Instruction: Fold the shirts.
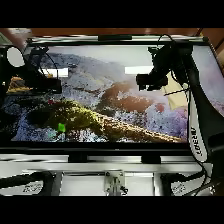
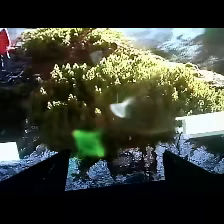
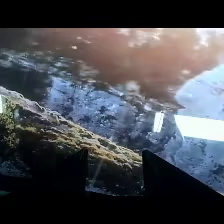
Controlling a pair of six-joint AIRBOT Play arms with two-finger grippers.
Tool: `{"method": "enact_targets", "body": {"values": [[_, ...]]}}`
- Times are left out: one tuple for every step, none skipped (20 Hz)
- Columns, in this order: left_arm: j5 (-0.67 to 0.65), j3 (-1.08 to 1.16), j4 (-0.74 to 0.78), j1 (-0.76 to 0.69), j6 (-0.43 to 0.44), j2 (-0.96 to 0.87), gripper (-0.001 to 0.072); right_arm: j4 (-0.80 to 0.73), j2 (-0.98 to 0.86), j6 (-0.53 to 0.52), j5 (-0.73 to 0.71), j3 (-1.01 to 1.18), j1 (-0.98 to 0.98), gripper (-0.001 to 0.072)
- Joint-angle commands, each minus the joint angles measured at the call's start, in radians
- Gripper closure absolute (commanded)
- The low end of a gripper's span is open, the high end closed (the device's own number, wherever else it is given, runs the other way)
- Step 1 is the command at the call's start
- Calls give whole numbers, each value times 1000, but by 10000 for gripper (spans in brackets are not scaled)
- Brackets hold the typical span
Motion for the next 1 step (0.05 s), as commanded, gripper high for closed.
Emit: {"method": "enact_targets", "body": {"values": [[0, 0, 1, -1, 49, -1, 52, -2, -2, -1, -1, 1, 1, 245]]}}
